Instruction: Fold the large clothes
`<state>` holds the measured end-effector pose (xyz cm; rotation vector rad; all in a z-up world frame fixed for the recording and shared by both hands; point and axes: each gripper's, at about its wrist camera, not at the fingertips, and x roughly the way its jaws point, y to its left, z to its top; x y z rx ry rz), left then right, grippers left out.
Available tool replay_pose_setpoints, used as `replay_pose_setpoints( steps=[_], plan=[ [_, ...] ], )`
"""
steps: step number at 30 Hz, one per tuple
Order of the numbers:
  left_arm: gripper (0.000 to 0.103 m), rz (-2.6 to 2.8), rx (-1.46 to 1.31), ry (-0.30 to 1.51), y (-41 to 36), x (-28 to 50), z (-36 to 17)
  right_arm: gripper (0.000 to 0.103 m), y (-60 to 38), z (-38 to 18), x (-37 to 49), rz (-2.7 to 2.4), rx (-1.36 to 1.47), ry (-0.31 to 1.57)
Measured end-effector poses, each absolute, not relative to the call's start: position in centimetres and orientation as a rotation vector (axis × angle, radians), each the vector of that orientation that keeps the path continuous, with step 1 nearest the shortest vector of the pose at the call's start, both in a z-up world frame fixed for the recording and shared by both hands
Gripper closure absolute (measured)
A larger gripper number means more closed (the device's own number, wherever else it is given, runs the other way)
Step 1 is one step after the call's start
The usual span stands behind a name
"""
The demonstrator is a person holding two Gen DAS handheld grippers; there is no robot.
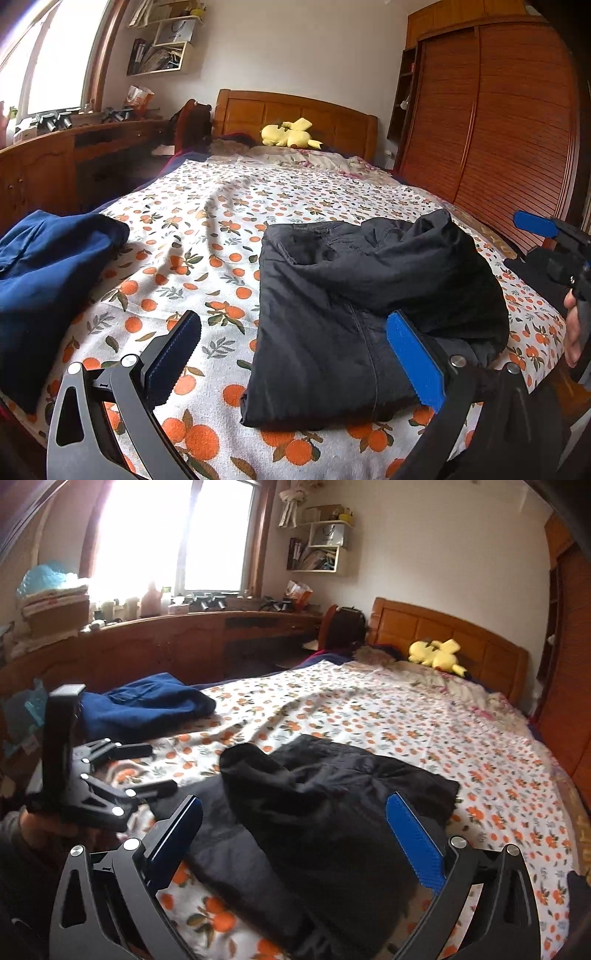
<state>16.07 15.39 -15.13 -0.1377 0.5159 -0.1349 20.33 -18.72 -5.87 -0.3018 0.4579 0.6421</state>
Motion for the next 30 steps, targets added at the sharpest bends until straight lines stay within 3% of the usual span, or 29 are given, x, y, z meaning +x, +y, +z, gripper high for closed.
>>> replay_pose_setpoints(
  steps=[11, 19, 25, 30],
  plan=[
    [0.002, -0.188, -0.116, 0.504, 12.2, 17.7, -12.8, 0.007, -22.1, -8.8, 18.8, 0.497, -0.416, 0.338],
    [0.002, -0.228, -0.066, 0.51, 8.7, 19.5, -11.1, 0.007, -25.0, -11.1, 19.3, 0.517, -0.34, 0.386],
    [0.029, -0.265, -0.042, 0.546, 6.4, 20.7, -10.9, 0.007, -26.3, -11.7, 19.8, 0.521, -0.295, 0.408],
    [0.039, -0.285, -0.028, 0.565, 5.7, 21.6, -10.8, 0.007, -26.5, -11.8, 20.1, 0.517, -0.278, 0.421]
  ],
)
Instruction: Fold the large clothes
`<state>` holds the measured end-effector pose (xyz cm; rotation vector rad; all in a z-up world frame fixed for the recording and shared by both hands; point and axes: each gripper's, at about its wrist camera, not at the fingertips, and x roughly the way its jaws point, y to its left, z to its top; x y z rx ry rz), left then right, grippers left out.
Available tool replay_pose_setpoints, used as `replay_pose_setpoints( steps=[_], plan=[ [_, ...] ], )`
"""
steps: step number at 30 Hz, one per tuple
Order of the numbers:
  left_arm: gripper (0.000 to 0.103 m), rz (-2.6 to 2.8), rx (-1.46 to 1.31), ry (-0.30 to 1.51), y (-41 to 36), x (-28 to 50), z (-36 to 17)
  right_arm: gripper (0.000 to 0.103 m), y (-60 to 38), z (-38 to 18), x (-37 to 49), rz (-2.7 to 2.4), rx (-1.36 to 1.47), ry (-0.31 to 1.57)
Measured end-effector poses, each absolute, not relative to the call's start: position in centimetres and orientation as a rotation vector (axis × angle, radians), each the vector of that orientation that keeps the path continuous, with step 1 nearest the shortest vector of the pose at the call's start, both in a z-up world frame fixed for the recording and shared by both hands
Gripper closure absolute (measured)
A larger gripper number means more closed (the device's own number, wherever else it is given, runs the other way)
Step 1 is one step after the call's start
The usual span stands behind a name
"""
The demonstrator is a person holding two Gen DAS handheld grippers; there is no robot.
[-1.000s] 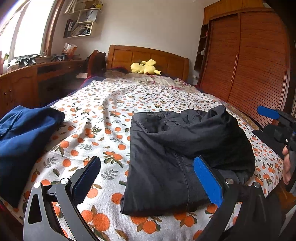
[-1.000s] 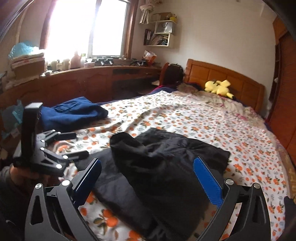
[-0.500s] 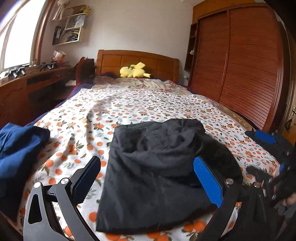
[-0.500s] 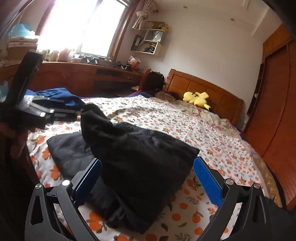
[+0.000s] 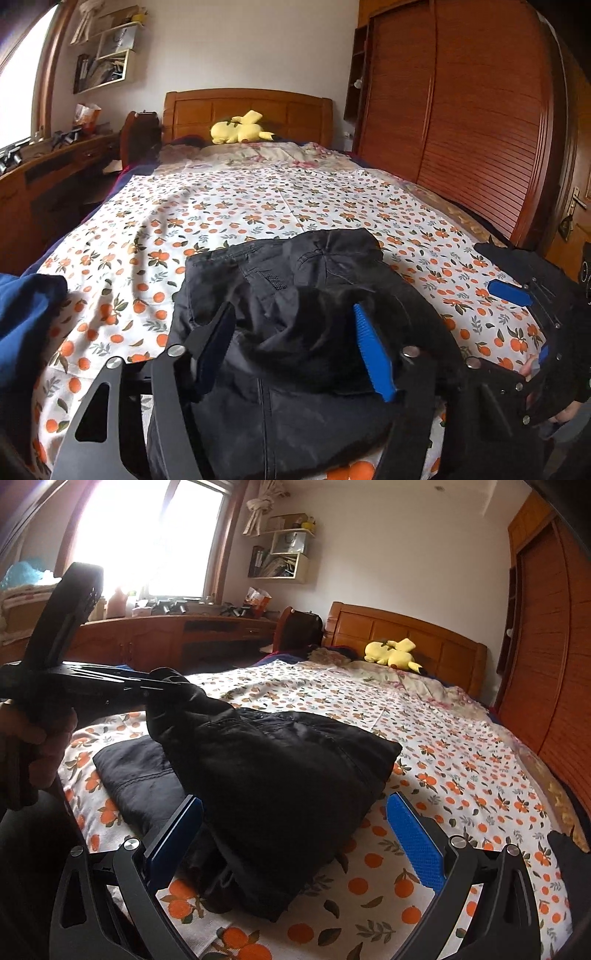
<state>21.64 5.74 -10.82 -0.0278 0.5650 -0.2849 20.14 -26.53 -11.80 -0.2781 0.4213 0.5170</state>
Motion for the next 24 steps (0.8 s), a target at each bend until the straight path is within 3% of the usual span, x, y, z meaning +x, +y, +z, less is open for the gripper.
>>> replay_pose_setpoints(
  steps=[3, 5, 7, 11, 13, 18, 20, 24],
  plan=[
    [0.06, -0.321, -0.018, 0.596, 5.3, 22.1, -11.0, 0.007, -26.6, -11.8, 20.4, 0.519, -0.265, 0.429],
    [0.089, -0.352, -0.009, 0.623, 4.9, 22.4, -11.2, 0.007, -26.7, -11.8, 20.6, 0.529, -0.249, 0.44],
    [0.095, -0.375, -0.002, 0.63, 4.7, 22.4, -11.1, 0.007, -26.7, -11.5, 21.0, 0.548, -0.229, 0.46],
    [0.097, -0.384, 0.008, 0.582, 5.3, 21.3, -9.1, 0.007, -26.0, -10.5, 21.7, 0.573, -0.202, 0.469],
    [0.097, -0.381, 0.007, 0.553, 6.1, 20.6, -7.6, 0.018, -25.5, -9.8, 22.1, 0.606, -0.175, 0.477],
    [0.097, -0.328, -0.008, 0.52, 9.3, 19.2, -5.7, 0.07, -23.2, -8.7, 23.2, 0.688, -0.112, 0.524],
    [0.097, -0.293, -0.026, 0.525, 11.3, 18.5, -5.8, 0.078, -21.8, -8.6, 23.4, 0.718, -0.116, 0.534],
    [0.097, -0.213, -0.089, 0.574, 15.6, 17.1, -8.8, 0.08, -19.4, -9.2, 23.4, 0.772, -0.135, 0.573]
  ],
)
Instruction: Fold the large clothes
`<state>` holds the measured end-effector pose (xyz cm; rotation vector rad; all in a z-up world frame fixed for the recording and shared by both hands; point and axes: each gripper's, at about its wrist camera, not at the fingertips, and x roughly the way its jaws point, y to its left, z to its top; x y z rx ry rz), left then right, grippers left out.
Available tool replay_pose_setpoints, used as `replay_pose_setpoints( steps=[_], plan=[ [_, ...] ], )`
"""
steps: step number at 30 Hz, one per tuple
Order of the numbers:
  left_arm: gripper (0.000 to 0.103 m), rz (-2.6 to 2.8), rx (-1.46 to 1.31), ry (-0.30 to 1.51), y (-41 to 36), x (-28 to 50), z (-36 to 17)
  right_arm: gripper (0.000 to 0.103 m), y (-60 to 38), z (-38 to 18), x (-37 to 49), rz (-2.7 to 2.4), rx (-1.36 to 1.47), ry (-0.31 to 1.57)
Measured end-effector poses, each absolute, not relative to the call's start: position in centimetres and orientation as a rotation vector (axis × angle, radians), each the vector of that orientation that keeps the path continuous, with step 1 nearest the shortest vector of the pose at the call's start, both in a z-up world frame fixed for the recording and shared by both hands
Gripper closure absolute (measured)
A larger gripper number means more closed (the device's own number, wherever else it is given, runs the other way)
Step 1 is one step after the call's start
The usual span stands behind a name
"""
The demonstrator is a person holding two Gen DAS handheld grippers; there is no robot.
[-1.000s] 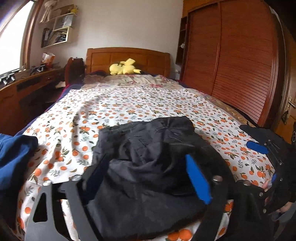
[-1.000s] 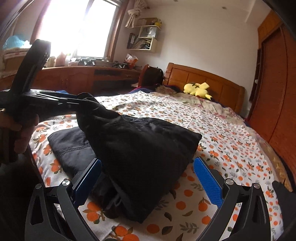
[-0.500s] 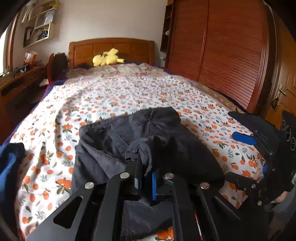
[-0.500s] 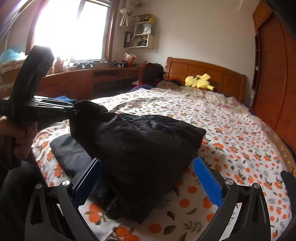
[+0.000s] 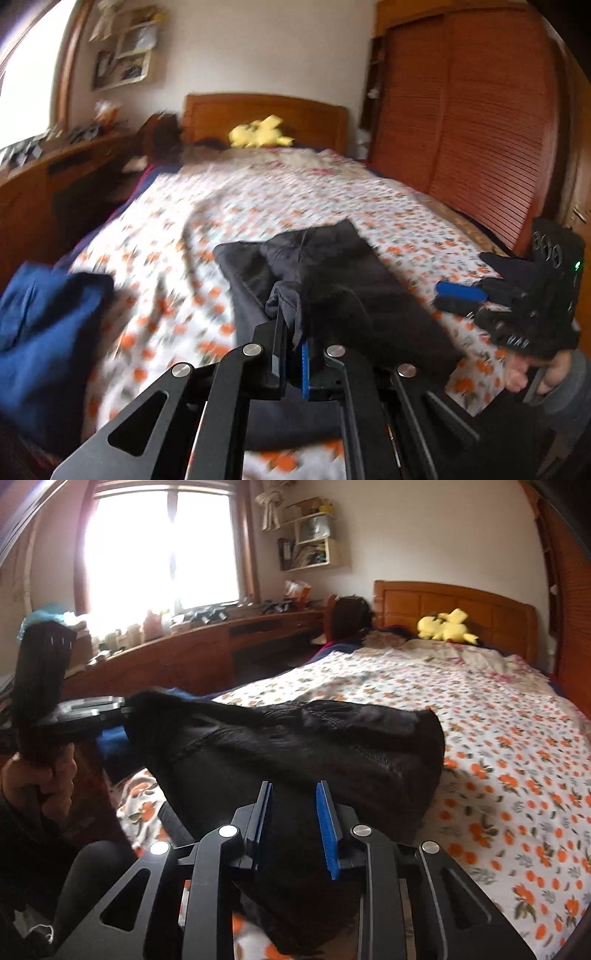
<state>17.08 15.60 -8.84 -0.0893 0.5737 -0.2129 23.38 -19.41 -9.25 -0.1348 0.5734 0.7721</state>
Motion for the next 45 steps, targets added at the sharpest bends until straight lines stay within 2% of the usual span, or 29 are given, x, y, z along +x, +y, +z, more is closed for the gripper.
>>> replay_pose_setpoints(
  steps=[7, 13, 20, 23, 24, 28, 30, 32, 34, 37, 39, 43, 45],
  plan=[
    [0.097, -0.125, -0.18, 0.672, 20.1, 16.5, -14.8, 0.08, -17.5, -12.5, 23.7, 0.789, -0.184, 0.693],
    [0.097, -0.114, -0.182, 0.691, 20.3, 16.9, -16.6, 0.078, -16.6, -15.9, 23.9, 0.766, -0.233, 0.793],
    [0.097, -0.091, -0.136, 0.691, 19.2, 17.0, -16.8, 0.077, -16.9, -15.0, 24.1, 0.781, -0.225, 0.788],
    [0.096, -0.084, -0.126, 0.689, 18.8, 16.8, -16.4, 0.05, -17.6, -13.6, 25.1, 0.771, -0.206, 0.755],
    [0.095, -0.079, -0.121, 0.689, 18.6, 16.8, -16.4, 0.049, -17.8, -13.1, 25.6, 0.761, -0.21, 0.737],
    [0.085, -0.039, -0.099, 0.683, 18.2, 16.4, -15.9, 0.049, -18.6, -12.2, 29.0, 0.727, -0.206, 0.728],
    [0.071, -0.012, -0.078, 0.681, 18.0, 16.2, -15.7, 0.049, -19.0, -12.3, 31.3, 0.714, -0.19, 0.744],
    [0.034, 0.003, -0.067, 0.665, 18.0, 15.6, -15.5, 0.048, -19.2, -12.4, 33.1, 0.698, -0.18, 0.755],
    [0.024, 0.004, -0.073, 0.646, 18.2, 15.0, -15.4, 0.048, -19.3, -12.8, 35.2, 0.674, -0.179, 0.769],
    [0.014, 0.011, -0.086, 0.651, 18.5, 14.5, -15.4, 0.047, -19.3, -13.7, 37.5, 0.638, -0.184, 0.785],
    [0.012, 0.013, -0.087, 0.651, 18.6, 14.1, -15.4, 0.042, -19.3, -14.3, 38.8, 0.622, -0.18, 0.797],
    [0.008, 0.02, -0.094, 0.658, 18.9, 13.5, -15.8, 0.038, -19.3, -15.4, 41.5, 0.595, -0.155, 0.828],
    [0.008, 0.021, -0.096, 0.666, 19.1, 13.5, -16.1, 0.03, -19.3, -15.8, 42.6, 0.586, -0.145, 0.838]
  ],
)
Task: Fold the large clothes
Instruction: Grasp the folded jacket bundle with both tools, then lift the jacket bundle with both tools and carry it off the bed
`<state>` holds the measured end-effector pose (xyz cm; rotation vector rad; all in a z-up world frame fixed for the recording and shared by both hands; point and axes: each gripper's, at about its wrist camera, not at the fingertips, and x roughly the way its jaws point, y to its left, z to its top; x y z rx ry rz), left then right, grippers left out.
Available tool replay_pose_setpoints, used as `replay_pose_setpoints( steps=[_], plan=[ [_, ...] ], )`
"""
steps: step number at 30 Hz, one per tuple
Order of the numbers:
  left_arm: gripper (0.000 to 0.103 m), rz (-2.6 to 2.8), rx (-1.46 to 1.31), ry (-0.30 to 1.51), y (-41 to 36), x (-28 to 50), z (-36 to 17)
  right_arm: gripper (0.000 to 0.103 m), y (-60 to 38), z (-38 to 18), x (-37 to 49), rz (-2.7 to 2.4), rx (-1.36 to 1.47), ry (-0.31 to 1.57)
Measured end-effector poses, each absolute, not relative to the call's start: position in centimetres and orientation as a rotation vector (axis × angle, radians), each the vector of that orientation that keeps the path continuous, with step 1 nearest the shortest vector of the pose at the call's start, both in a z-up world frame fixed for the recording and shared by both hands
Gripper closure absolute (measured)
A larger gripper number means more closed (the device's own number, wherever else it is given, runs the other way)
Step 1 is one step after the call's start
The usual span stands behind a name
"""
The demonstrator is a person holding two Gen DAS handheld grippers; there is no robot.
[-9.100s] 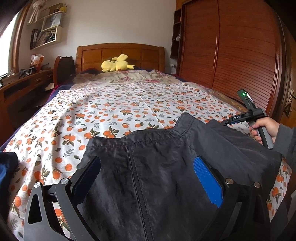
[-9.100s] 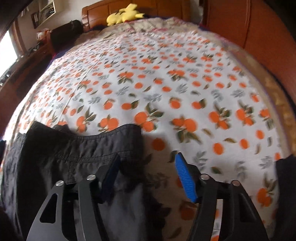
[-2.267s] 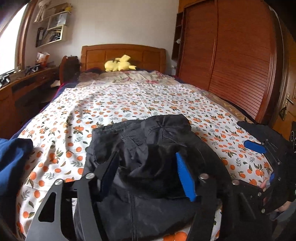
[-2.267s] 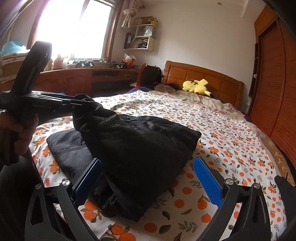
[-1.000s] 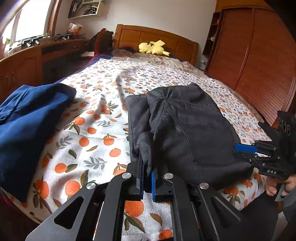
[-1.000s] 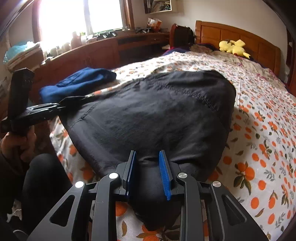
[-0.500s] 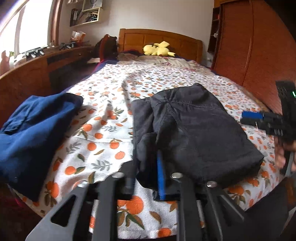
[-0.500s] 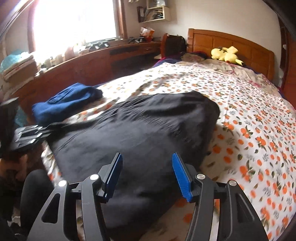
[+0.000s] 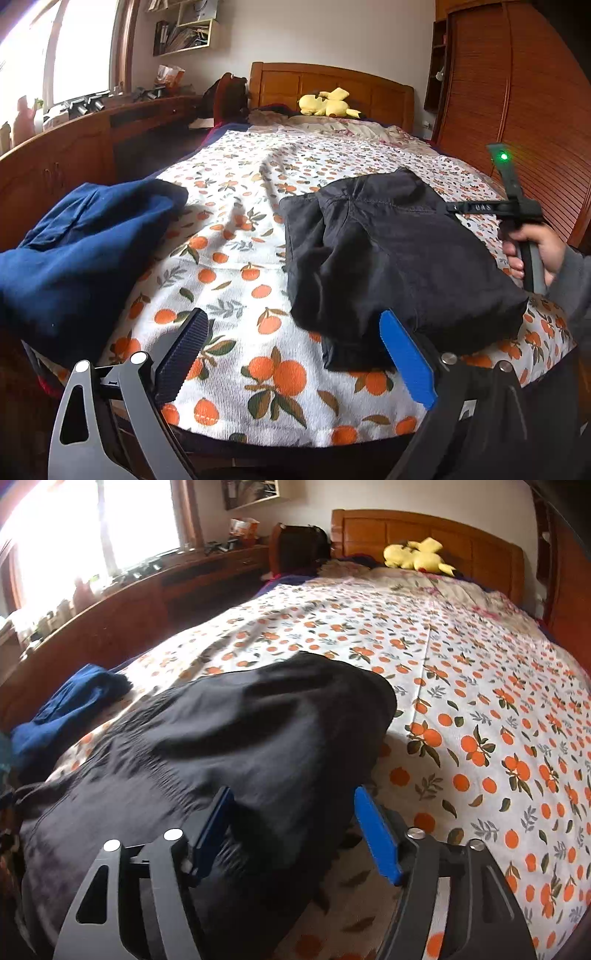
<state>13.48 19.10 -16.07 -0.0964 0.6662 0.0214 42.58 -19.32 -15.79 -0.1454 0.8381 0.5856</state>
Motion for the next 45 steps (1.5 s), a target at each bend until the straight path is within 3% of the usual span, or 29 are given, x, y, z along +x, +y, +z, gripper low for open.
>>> replay_pose_setpoints(
  steps=[9, 16, 22, 25, 28, 31, 32, 34, 35, 38, 45],
  plan=[
    [0.01, -0.021, -0.141, 0.709, 18.8, 13.1, -18.1, 0.013, -19.8, -17.6, 46.8, 0.566, -0.065, 0.906],
    [0.057, -0.085, -0.181, 0.767, 17.6, 14.6, -19.7, 0.009, -19.7, -19.1, 49.4, 0.629, 0.035, 1.008],
    [0.059, -0.094, -0.181, 0.772, 16.5, 15.2, -20.1, 0.009, -19.0, -20.9, 50.4, 0.677, 0.115, 1.098],
    [0.066, -0.11, -0.184, 0.772, 16.1, 14.9, -20.0, 0.01, -18.8, -21.3, 50.2, 0.686, 0.129, 1.102],
    [0.066, -0.109, -0.179, 0.775, 15.8, 14.6, -20.3, 0.019, -18.9, -21.3, 50.1, 0.712, 0.157, 1.106],
    [0.065, -0.114, -0.207, 0.779, 16.1, 14.9, -20.6, 0.038, -19.2, -20.7, 49.8, 0.739, 0.184, 1.1],
    [0.077, -0.121, -0.207, 0.778, 16.2, 14.9, -20.6, 0.048, -19.3, -20.3, 49.7, 0.74, 0.189, 1.095],
    [0.085, -0.145, -0.195, 0.776, 16.0, 15.1, -20.4, 0.061, -19.5, -19.5, 49.4, 0.73, 0.187, 1.076],
    [0.088, -0.153, -0.193, 0.771, 16.0, 15.1, -20.2, 0.073, -19.5, -19.1, 49.2, 0.726, 0.179, 1.062],
    [0.094, -0.169, -0.222, 0.724, 16.6, 14.9, -18.9, 0.078, -19.2, -17.2, 48.1, 0.714, 0.145, 1.002],
    [0.096, -0.161, -0.208, 0.652, 17.7, 14.5, -16.3, 0.082, -17.3, -12.7, 45.7, 0.729, 0.102, 0.888]
  ],
)
